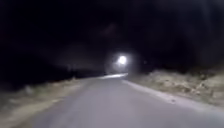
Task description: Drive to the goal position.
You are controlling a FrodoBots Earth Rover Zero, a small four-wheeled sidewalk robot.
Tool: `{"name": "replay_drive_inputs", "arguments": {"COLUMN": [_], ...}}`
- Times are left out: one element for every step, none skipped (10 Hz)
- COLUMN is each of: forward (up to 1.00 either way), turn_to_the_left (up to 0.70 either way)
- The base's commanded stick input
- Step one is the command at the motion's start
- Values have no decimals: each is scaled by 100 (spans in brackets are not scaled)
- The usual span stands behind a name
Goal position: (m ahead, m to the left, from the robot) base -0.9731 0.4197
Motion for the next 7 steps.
{"name": "replay_drive_inputs", "arguments": {"forward": [0,0,0,0,0,0,0], "turn_to_the_left": [-88,-100,-100,-100,-100,-100,-100]}}
